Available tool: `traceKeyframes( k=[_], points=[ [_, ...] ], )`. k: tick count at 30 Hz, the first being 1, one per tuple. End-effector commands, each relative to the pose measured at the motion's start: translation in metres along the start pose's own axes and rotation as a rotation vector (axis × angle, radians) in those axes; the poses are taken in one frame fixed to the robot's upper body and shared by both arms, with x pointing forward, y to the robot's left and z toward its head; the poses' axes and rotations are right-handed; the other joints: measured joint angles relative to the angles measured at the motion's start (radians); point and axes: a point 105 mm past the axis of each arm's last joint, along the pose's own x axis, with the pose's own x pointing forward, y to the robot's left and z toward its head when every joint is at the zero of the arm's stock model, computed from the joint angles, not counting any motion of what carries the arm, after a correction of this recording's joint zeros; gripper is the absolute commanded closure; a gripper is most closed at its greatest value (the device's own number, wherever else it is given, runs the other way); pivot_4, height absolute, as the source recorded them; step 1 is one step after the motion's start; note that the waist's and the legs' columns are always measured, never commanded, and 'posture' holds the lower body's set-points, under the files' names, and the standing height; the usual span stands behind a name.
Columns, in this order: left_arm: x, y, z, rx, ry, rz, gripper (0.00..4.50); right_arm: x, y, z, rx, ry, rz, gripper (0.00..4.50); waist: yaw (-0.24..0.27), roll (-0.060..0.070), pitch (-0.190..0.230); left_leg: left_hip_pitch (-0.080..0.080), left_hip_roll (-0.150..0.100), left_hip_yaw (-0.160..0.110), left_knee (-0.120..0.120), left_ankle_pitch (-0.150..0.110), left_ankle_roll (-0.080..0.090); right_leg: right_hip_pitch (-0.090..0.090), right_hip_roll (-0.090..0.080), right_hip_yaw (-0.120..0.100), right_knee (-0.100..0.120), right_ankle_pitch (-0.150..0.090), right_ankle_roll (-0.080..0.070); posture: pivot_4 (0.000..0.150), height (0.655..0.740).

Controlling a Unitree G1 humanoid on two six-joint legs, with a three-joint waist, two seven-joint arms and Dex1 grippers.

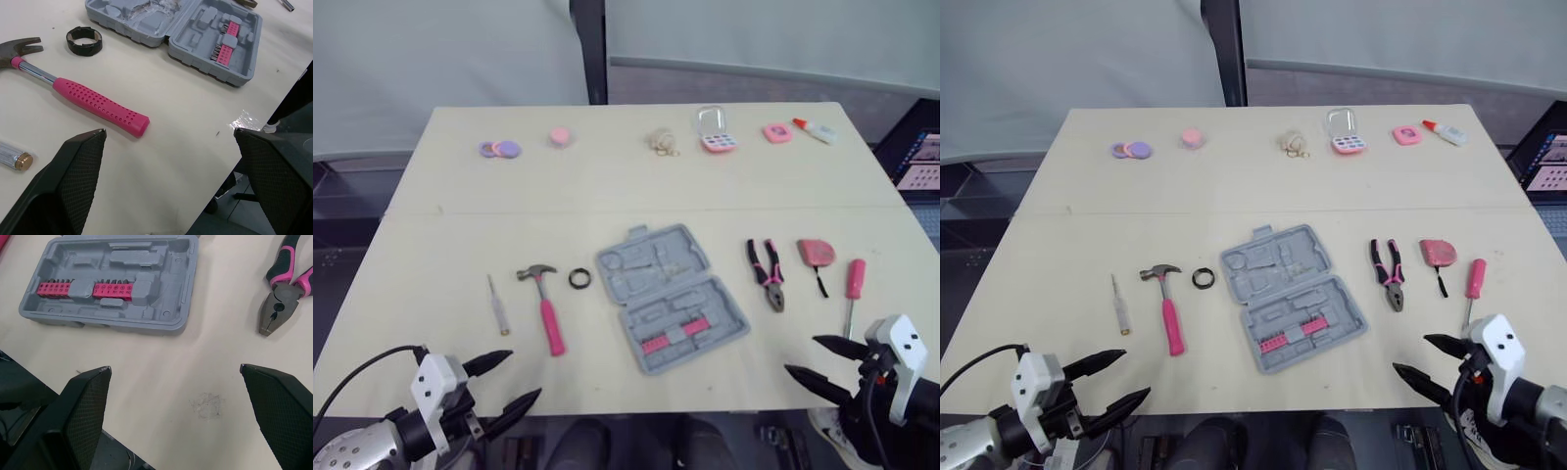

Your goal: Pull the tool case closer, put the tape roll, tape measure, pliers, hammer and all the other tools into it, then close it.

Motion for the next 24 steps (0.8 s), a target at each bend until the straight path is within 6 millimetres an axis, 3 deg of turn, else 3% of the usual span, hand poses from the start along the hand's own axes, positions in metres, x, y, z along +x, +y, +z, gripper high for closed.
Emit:
traceKeyframes(
  k=[1,15,20,24],
  points=[
    [0.001,-0.003,0.007,0.004,-0.022,-0.017,0.00,-0.001,0.001,0.004,-0.011,-0.022,0.004,0.05,0.000,0.000,0.000,0.000,0.000,0.000,0.000,0.000,0.000,0.000,0.000,0.000,0.000,0.000,0.000,0.150,0.7400],
    [0.006,0.000,0.016,-0.012,0.006,-0.040,0.00,-0.002,0.003,0.001,0.001,-0.016,0.004,0.05,0.000,0.000,0.000,0.000,0.000,0.000,0.000,0.000,0.000,0.000,0.000,0.000,0.000,0.000,0.000,0.150,0.7400],
    [0.011,0.003,0.029,-0.047,-0.045,-0.066,0.00,-0.004,0.002,0.003,-0.003,-0.014,0.005,0.05,-0.001,0.000,0.000,0.000,0.000,0.000,0.000,0.000,0.000,0.000,0.000,0.000,0.002,0.000,0.000,0.150,0.7400],
    [0.008,0.007,0.018,-0.110,0.011,-0.091,0.00,-0.004,0.000,0.014,-0.042,-0.016,0.005,0.05,-0.004,0.000,0.000,0.001,0.000,0.000,0.000,0.000,0.000,0.000,0.000,0.000,0.002,0.000,0.000,0.150,0.7400]
  ],
)
